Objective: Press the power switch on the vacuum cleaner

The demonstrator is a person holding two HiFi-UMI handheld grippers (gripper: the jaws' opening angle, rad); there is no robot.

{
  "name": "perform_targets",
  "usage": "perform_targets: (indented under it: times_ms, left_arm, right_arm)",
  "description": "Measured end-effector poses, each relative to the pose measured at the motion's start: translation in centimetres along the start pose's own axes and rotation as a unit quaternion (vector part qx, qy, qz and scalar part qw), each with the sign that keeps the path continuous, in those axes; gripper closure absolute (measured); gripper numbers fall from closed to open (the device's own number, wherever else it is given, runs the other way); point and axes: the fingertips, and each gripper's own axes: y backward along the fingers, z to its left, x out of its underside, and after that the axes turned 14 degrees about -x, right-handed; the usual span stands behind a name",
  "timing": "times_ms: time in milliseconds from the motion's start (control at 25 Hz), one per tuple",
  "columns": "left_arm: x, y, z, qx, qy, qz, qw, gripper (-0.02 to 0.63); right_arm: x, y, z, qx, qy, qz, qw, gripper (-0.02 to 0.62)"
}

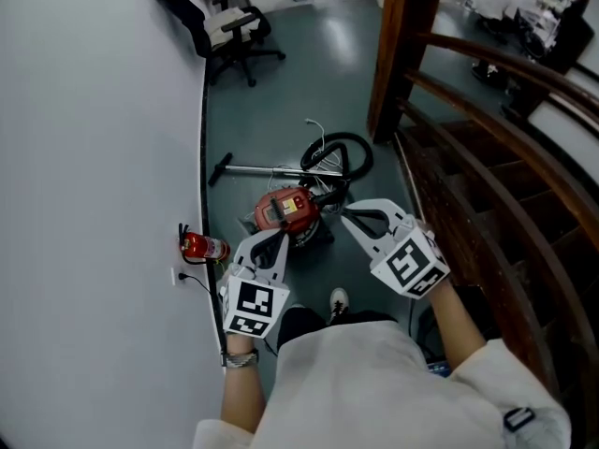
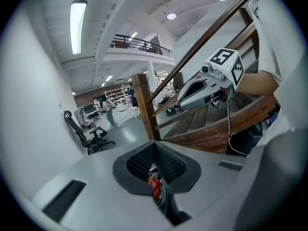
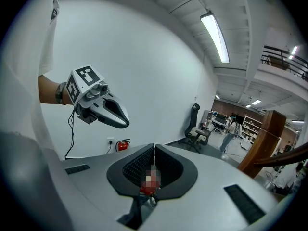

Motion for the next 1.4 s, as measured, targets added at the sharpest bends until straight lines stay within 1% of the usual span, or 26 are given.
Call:
perform_targets:
  times_ms: [320, 480, 720, 1000, 1160, 1280, 1400]
  left_arm:
    - [1.0, -0.5, 1.8, -0.012, 0.010, 0.008, 0.9998, 0.604]
    - [1.1, -1.0, 2.3, -0.005, 0.010, 0.008, 0.9999, 0.605]
    - [1.7, -2.6, 3.3, 0.005, 0.009, 0.009, 0.9999, 0.606]
    - [3.4, -5.2, 5.1, 0.012, 0.022, 0.015, 0.9996, 0.606]
    - [4.5, -6.5, 5.4, 0.016, 0.027, 0.020, 0.9993, 0.606]
    - [4.8, -7.8, 5.7, 0.015, 0.027, 0.011, 0.9995, 0.606]
    - [5.0, -8.7, 5.8, 0.016, 0.025, 0.007, 0.9995, 0.604]
  right_arm:
    - [0.5, -1.0, 0.0, -0.003, -0.009, 0.005, 1.000, 0.565]
    - [0.6, -1.5, -0.4, 0.003, -0.018, 0.004, 1.000, 0.565]
    - [1.8, -3.0, -1.8, 0.014, -0.033, 0.012, 0.999, 0.565]
    - [2.4, -5.9, -3.2, 0.014, -0.043, 0.019, 0.999, 0.565]
    - [3.2, -7.2, -3.4, 0.007, -0.027, 0.029, 0.999, 0.565]
    - [3.4, -8.1, -3.7, 0.007, -0.006, 0.026, 1.000, 0.565]
    - [3.3, -8.6, -4.2, 0.011, -0.004, 0.021, 1.000, 0.565]
